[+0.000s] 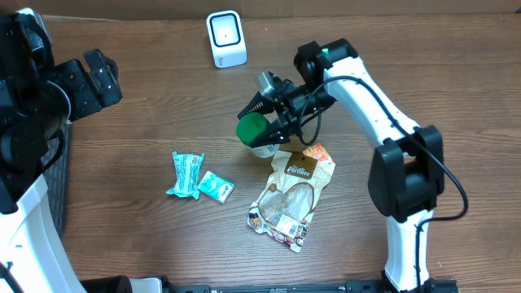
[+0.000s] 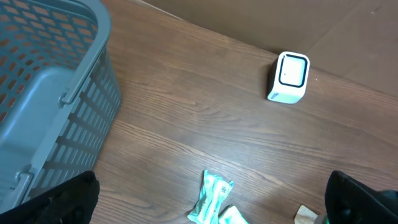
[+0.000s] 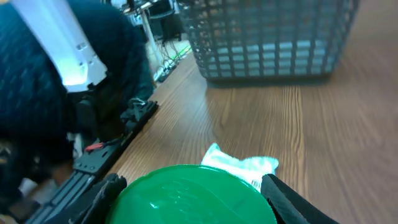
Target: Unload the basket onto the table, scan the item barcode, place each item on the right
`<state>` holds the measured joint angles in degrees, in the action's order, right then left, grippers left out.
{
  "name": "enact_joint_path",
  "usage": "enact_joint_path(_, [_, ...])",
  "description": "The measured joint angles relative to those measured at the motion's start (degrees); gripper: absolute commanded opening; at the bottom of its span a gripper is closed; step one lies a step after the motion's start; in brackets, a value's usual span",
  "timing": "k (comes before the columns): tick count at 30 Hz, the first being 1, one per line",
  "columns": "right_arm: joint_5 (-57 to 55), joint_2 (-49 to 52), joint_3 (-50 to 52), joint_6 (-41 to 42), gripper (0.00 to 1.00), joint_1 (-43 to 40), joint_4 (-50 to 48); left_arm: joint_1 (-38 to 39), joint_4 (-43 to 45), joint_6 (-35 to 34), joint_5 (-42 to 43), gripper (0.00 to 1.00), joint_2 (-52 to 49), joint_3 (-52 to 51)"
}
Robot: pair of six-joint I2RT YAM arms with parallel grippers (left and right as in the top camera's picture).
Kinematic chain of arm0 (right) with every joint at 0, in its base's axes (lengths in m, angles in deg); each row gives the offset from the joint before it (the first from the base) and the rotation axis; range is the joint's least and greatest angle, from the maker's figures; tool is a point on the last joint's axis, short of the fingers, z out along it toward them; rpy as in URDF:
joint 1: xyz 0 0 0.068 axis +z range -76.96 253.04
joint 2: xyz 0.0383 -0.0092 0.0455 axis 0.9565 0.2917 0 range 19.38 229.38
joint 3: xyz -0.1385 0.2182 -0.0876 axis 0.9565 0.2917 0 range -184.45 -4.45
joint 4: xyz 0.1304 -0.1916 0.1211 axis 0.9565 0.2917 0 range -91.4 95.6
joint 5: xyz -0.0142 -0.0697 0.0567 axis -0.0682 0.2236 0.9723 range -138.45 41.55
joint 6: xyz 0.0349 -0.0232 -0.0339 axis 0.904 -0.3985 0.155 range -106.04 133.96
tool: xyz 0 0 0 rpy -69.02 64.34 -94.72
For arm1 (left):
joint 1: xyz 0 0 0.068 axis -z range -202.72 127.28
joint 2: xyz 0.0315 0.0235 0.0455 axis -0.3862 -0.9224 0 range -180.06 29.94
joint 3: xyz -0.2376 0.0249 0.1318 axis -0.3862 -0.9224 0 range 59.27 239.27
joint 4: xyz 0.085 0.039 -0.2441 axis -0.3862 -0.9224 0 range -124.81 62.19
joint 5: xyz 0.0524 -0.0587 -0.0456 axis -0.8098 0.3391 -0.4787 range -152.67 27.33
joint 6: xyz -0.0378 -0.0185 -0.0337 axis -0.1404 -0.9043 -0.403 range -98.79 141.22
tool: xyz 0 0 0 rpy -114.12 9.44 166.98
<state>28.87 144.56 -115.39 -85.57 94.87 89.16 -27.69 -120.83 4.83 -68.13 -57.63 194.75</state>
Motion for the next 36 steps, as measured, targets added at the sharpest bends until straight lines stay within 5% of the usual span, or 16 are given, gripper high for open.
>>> enact_joint_path(15, [-6.4,-0.3,0.0,-5.7,0.04,0.0,-16.9,0.0,0.0,0.0,0.0,1.00,0.0,0.0])
enact_joint_path(27, [-2.1,6.2,0.0,12.0,0.04,0.0,-42.0,0.0,0.0,0.0,0.0,0.99,0.0,0.0])
enact_joint_path(36, [0.8,14.0,0.0,18.9,0.04,0.0,-45.1,0.0,0.0,0.0,0.0,1.00,0.0,0.0])
